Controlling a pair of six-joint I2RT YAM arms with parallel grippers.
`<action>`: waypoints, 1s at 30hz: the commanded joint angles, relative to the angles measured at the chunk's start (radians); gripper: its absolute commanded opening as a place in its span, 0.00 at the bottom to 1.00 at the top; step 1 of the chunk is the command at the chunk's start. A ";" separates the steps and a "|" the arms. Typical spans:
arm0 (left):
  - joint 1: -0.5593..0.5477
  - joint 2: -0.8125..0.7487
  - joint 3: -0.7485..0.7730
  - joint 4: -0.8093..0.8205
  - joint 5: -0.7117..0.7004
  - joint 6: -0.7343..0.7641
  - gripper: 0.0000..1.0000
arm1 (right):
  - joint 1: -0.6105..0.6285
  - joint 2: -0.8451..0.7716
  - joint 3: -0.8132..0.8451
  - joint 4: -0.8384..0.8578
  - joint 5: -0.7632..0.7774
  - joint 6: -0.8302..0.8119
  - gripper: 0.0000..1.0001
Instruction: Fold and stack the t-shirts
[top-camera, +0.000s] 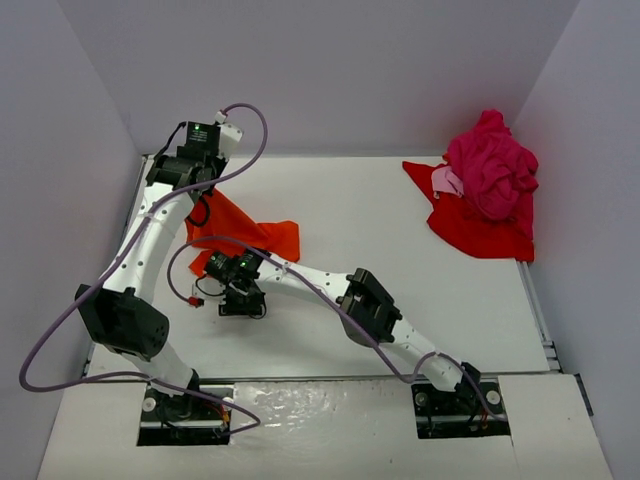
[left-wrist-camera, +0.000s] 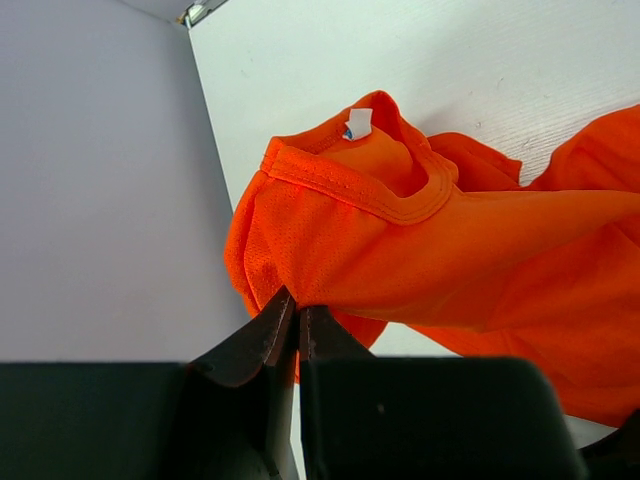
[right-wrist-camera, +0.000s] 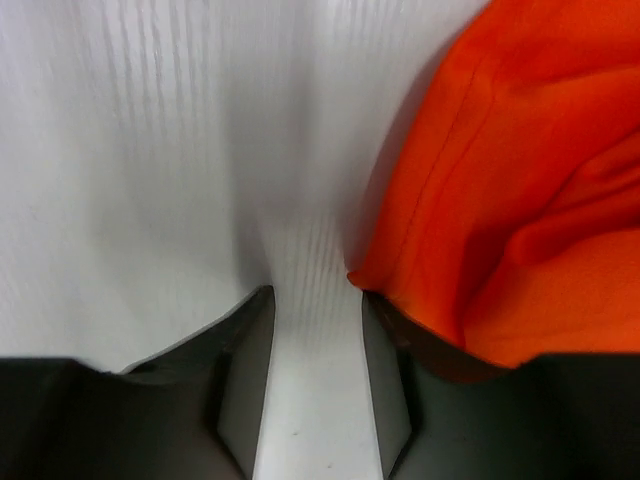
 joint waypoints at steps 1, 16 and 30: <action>0.002 -0.072 0.000 0.033 -0.015 -0.013 0.00 | 0.016 0.071 0.074 -0.003 0.004 0.028 0.18; 0.002 -0.105 -0.101 0.069 -0.009 0.037 0.00 | -0.380 -0.378 -0.642 0.165 0.096 -0.036 0.00; 0.002 -0.073 -0.091 0.080 -0.020 0.013 0.00 | -0.345 -0.417 -0.608 0.204 0.204 -0.004 0.44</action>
